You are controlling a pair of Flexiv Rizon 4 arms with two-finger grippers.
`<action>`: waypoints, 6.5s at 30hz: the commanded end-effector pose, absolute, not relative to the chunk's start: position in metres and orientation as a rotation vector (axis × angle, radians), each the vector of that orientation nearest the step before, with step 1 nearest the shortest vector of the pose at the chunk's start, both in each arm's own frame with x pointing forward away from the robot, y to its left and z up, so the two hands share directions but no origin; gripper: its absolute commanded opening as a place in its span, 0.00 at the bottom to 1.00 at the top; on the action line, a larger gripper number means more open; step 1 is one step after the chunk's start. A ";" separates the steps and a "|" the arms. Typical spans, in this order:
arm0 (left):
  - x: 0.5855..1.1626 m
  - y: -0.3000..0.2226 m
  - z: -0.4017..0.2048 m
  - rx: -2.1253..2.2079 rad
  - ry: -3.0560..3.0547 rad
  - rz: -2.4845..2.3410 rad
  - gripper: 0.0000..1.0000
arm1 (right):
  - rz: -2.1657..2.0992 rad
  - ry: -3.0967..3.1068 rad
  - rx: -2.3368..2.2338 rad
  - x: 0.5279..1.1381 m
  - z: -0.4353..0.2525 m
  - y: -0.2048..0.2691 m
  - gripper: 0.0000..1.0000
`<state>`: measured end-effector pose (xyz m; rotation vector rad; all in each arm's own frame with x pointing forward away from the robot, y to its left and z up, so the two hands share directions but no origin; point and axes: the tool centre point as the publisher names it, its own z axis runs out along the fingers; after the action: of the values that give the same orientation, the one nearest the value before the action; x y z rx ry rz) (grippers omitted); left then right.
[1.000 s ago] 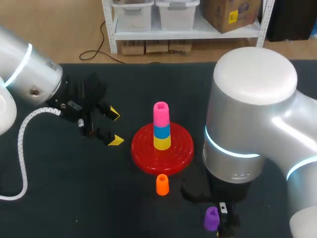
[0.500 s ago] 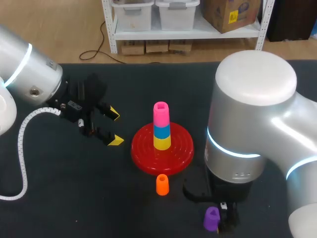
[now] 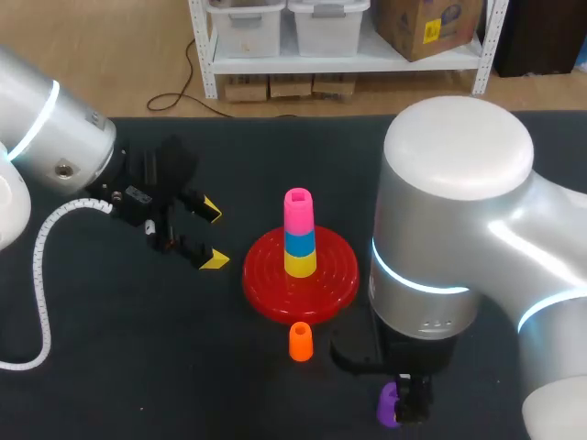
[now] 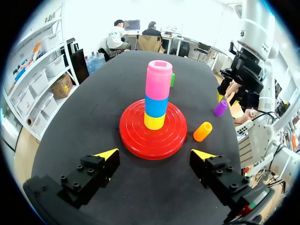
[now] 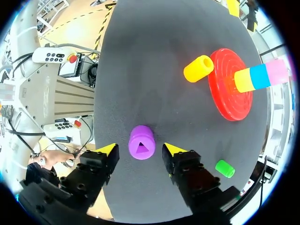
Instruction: Pick up and stack the cylinders on the red base in this order: pink,purple,orange,green
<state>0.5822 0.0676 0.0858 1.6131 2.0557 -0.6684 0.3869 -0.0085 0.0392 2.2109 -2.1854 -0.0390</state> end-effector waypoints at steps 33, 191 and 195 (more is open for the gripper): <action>0.583 0.067 0.086 1.615 2.059 -0.667 1.00 | -0.024 -2.193 2.208 0.384 0.030 -0.009 0.00; 0.583 0.067 0.086 1.615 2.059 -0.667 1.00 | 0.070 -2.208 2.246 0.577 0.210 0.093 1.00; 0.583 0.067 0.086 1.615 2.059 -0.667 1.00 | 0.088 -2.190 2.303 0.561 0.228 0.090 1.00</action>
<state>0.5822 0.0676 0.0858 1.6131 2.0557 -0.6684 0.5829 0.1024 0.2173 2.2539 -2.1557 0.0538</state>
